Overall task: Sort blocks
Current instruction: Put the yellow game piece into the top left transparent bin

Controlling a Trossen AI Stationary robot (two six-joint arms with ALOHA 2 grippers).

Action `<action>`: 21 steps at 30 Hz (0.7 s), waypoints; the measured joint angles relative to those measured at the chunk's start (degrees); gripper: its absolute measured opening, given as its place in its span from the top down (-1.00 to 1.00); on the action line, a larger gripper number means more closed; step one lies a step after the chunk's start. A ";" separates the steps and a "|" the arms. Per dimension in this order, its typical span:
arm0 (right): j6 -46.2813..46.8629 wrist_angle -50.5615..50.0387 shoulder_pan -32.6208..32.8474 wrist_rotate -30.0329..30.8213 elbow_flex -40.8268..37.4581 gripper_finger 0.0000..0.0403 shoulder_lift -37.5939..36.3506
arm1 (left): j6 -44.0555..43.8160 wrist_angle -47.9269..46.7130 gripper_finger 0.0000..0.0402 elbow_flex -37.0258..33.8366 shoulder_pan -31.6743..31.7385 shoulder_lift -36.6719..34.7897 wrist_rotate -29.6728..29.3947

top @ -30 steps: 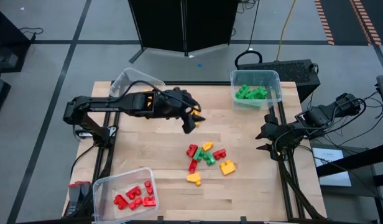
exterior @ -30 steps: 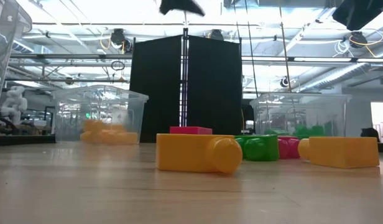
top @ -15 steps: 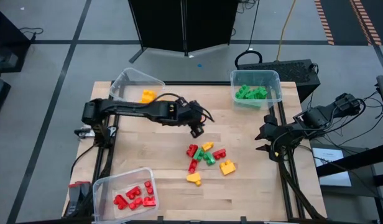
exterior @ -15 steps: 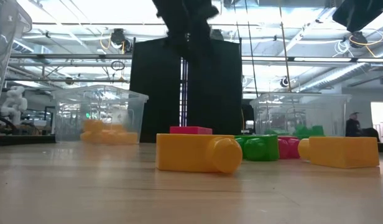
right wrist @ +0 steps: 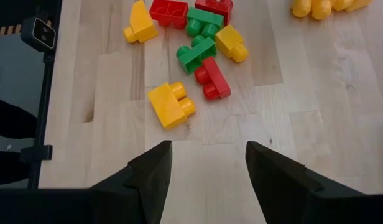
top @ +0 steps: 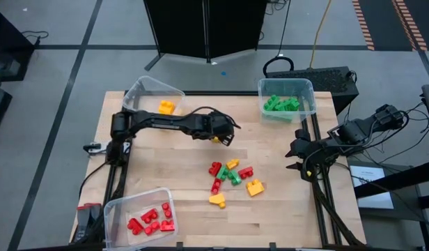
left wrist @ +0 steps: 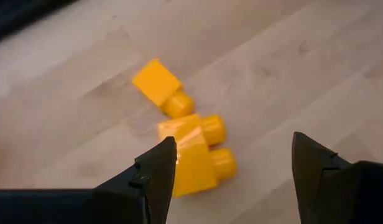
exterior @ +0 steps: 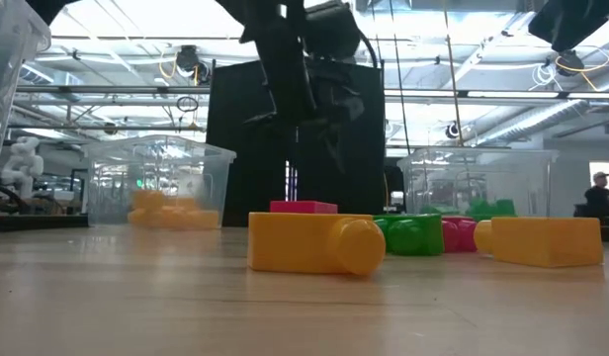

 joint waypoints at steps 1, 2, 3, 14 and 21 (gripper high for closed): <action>0.00 0.00 -0.02 -0.03 0.00 0.00 0.04 | -1.23 0.31 -0.02 0.10 -0.13 0.74 -0.18; 0.08 0.02 -0.02 -0.03 0.00 0.00 0.04 | -2.74 0.13 -0.02 0.10 -0.29 1.38 -0.18; 0.19 0.02 0.00 -0.03 0.00 0.00 0.04 | -3.93 -0.26 -0.02 0.09 -0.45 2.12 -0.19; 0.20 0.89 -0.02 -0.01 0.00 0.00 0.04 | -6.86 -0.03 -0.02 0.06 -0.54 7.48 -5.48; 0.22 1.27 -0.02 -0.01 0.00 0.00 0.04 | -8.49 0.17 -0.02 0.00 -0.52 8.80 -8.99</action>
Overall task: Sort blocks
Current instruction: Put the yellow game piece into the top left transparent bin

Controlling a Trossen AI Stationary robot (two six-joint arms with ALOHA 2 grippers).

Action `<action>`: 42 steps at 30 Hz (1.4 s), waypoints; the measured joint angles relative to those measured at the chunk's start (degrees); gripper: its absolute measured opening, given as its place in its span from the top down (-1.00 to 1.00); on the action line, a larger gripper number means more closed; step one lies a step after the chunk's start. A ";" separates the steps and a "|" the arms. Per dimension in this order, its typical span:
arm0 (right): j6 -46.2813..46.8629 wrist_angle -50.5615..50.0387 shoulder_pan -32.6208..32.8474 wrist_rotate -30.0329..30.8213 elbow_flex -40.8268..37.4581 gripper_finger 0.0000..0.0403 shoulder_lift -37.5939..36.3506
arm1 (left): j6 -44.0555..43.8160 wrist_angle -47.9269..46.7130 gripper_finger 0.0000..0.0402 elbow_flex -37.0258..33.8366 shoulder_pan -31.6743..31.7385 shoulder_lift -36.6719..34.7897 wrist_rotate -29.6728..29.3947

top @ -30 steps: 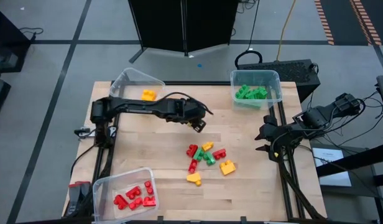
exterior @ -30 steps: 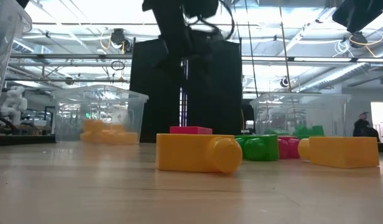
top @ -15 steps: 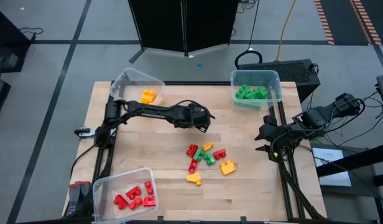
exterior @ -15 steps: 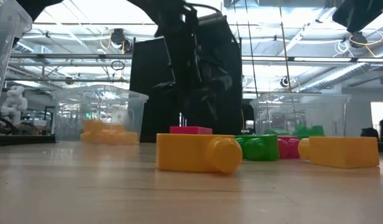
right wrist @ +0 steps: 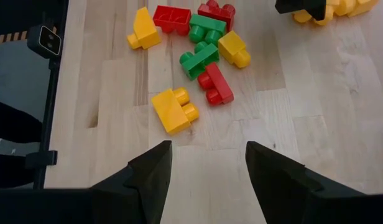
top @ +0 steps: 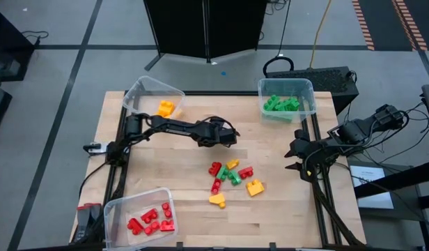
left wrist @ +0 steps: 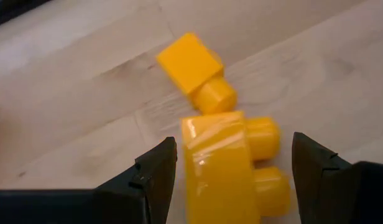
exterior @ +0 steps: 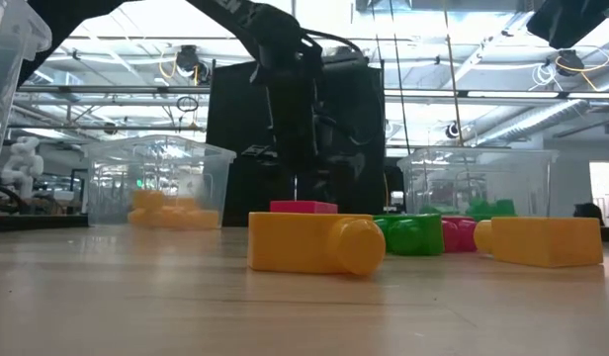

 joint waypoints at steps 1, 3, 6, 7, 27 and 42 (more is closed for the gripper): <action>-0.02 0.00 0.02 0.00 0.00 0.00 0.00 | 0.03 0.77 -0.02 0.03 0.00 -0.05 -0.09; -0.02 -0.02 0.02 0.00 0.00 0.00 0.00 | -0.01 1.23 -0.02 0.04 0.12 -0.05 -0.10; -0.01 0.02 0.01 0.00 0.00 0.00 0.00 | -1.66 1.36 -0.02 0.04 0.33 0.08 -0.14; 0.03 0.06 0.01 0.00 0.00 0.00 0.00 | -2.14 1.71 -0.02 0.06 0.37 0.42 -0.23; 1.20 0.17 0.01 0.00 0.00 0.00 -0.02 | -4.44 7.14 0.01 0.20 -0.76 5.92 2.86; 1.25 0.17 0.00 0.00 0.00 0.00 -0.02 | -3.64 7.38 0.22 0.45 -0.77 5.28 5.96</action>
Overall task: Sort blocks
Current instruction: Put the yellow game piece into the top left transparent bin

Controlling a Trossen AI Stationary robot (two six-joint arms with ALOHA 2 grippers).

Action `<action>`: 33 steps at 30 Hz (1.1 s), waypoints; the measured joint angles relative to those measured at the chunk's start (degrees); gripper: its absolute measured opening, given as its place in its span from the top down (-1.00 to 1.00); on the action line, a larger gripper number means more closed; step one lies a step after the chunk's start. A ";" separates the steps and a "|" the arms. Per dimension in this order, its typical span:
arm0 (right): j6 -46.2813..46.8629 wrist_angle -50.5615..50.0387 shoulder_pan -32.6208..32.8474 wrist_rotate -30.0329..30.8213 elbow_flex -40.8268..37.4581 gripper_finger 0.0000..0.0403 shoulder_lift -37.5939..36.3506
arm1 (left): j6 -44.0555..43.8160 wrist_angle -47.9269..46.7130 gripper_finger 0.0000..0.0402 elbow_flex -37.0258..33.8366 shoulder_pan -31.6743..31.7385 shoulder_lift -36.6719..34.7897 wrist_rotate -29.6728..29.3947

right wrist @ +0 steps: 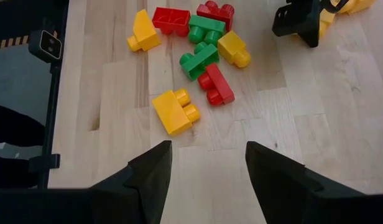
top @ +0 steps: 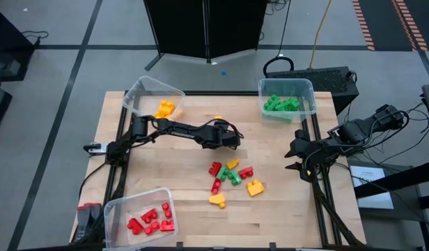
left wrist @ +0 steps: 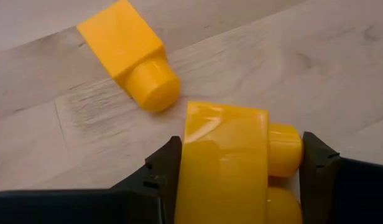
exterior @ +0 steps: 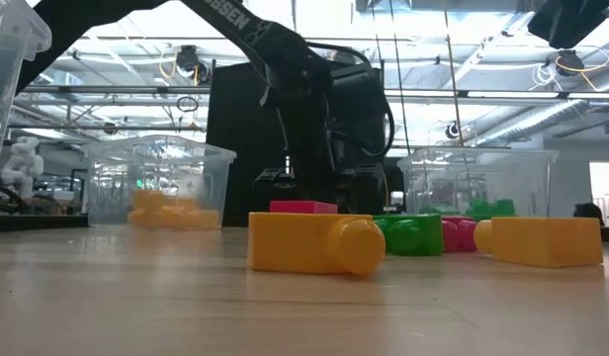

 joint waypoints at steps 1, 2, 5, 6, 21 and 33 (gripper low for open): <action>0.00 0.00 0.00 0.00 0.00 0.00 0.00 | 0.70 -0.15 0.23 0.43 -0.06 -0.02 0.14; 0.00 0.00 0.00 0.01 0.00 0.00 0.00 | 1.30 -0.79 0.24 1.02 -0.10 -0.19 0.24; 0.00 0.00 0.00 0.02 0.00 0.00 0.00 | 3.71 -2.06 0.31 2.68 -0.21 -0.39 1.73; 0.00 0.00 0.01 0.02 0.00 0.00 0.00 | 3.97 -2.27 0.34 3.38 -0.22 -0.34 1.87; -0.19 -0.01 0.01 0.28 0.00 0.00 0.02 | 14.92 -8.51 0.99 13.95 -0.24 -0.39 1.24; -0.20 0.00 0.02 0.28 0.00 0.00 0.02 | 22.03 -7.10 0.70 14.87 1.43 -0.48 14.40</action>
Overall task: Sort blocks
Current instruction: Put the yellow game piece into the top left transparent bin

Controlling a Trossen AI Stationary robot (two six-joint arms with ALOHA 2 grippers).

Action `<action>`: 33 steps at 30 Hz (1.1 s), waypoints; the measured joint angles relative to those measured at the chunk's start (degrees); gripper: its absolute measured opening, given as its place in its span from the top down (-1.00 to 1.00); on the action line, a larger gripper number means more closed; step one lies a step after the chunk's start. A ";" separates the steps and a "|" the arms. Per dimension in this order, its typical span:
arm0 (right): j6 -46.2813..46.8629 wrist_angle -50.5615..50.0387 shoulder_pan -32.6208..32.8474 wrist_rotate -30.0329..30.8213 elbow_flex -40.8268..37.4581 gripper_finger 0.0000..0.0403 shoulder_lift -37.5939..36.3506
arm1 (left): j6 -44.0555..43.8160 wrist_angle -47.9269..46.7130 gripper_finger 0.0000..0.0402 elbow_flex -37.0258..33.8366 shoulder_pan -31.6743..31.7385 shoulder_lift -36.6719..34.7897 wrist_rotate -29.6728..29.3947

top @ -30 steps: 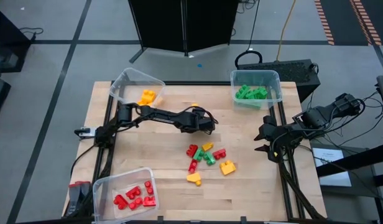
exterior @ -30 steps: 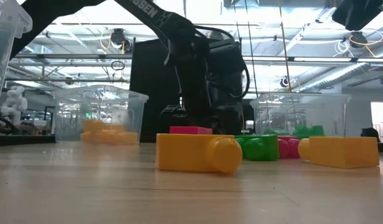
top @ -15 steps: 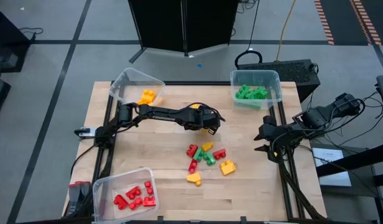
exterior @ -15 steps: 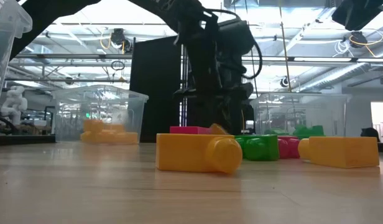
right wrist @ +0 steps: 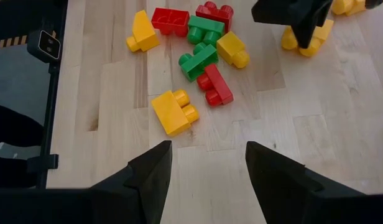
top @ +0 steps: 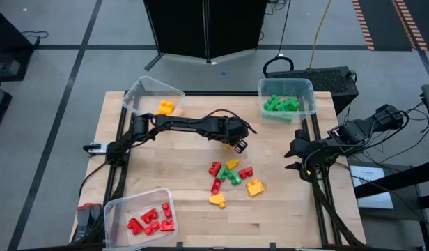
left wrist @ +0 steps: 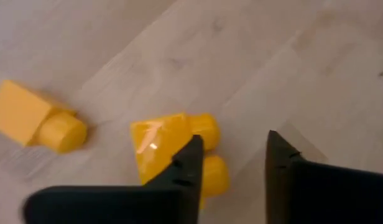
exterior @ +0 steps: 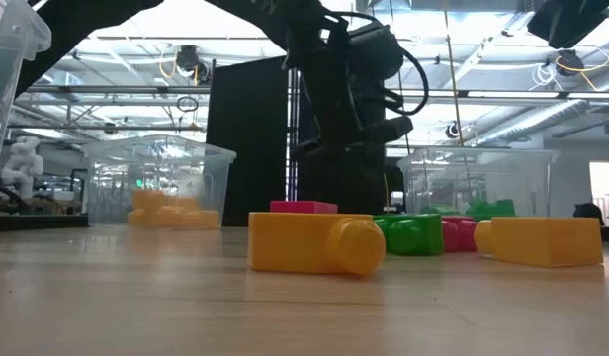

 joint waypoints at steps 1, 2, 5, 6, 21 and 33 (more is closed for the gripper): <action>0.00 0.00 0.00 0.00 0.00 0.00 0.00 | 0.26 0.45 0.62 0.00 0.10 0.00 0.79; 0.00 0.00 0.00 0.00 0.00 0.00 0.00 | 0.45 1.12 0.52 0.00 0.15 0.00 0.98; 0.00 0.00 -0.01 0.00 0.00 0.00 0.00 | 1.47 2.75 0.19 0.00 0.21 0.00 1.43; -0.02 0.00 -0.01 -0.01 0.00 0.00 0.00 | 1.55 3.08 0.08 0.00 0.19 0.00 1.56; -0.04 0.15 0.00 -0.04 0.00 0.00 0.00 | -2.99 1.06 -0.70 -3.14 -1.84 -0.17 -13.68; 0.09 0.18 -0.01 -0.07 0.00 0.00 0.00 | -8.81 13.22 -0.70 -11.81 -3.81 1.52 -13.75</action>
